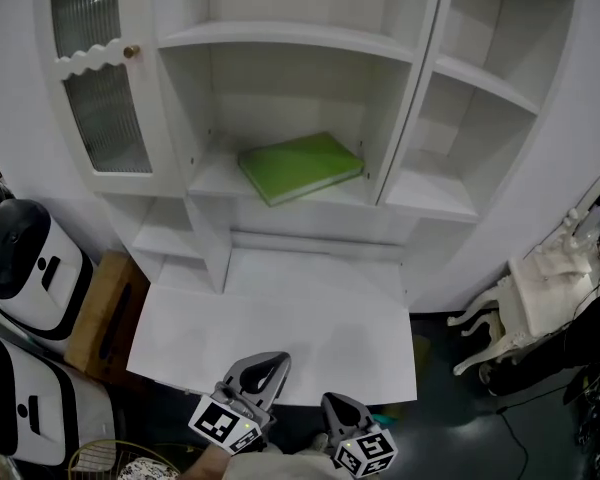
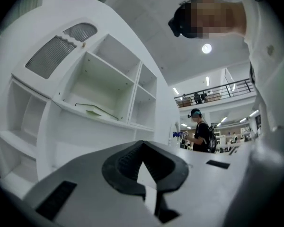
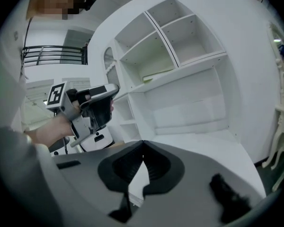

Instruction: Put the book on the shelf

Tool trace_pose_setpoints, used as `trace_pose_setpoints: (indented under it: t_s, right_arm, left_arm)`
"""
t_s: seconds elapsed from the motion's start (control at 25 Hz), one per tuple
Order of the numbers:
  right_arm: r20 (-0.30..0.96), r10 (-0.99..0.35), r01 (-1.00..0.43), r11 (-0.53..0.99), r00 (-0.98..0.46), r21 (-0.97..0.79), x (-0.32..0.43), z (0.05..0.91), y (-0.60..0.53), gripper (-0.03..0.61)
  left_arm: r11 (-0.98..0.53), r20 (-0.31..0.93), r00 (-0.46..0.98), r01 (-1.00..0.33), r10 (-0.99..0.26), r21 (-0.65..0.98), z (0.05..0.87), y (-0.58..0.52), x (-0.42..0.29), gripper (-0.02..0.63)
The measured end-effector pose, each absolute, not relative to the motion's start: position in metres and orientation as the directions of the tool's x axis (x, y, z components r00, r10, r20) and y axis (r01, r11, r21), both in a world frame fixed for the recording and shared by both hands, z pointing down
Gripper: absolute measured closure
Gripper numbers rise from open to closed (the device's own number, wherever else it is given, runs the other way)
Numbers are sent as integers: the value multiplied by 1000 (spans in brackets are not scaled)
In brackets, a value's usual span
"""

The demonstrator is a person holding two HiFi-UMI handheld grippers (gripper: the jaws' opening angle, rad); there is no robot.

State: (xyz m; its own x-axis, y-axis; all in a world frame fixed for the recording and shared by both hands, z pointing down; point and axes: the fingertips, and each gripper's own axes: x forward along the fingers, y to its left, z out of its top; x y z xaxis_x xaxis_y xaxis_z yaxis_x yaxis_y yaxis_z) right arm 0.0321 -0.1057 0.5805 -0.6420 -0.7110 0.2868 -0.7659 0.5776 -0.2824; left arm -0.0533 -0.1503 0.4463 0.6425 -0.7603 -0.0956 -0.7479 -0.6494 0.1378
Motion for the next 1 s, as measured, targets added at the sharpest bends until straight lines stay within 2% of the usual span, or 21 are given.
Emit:
trace_pose_setpoints:
  t_s: [0.36, 0.64, 0.84, 1.0]
  right_arm:
    - [191, -680, -707, 678, -708, -202, 20, 551, -98, 566]
    - [150, -649, -665, 735, -746, -133, 12, 531, -93, 566]
    - [145, -658, -673, 727, -739, -134, 13, 525, -95, 566]
    - [140, -664, -678, 724, -735, -128, 15, 521, -96, 566]
  left_arm:
    - [-616, 49, 623, -780, -781, 112, 509, -110, -54, 606]
    - [-646, 80, 653, -757, -753, 93, 521, -98, -43, 605]
    - [-662, 51, 668, -744, -743, 94, 515, -98, -33, 606]
    - [-675, 72, 682, -731, -728, 94, 516, -96, -29, 606]
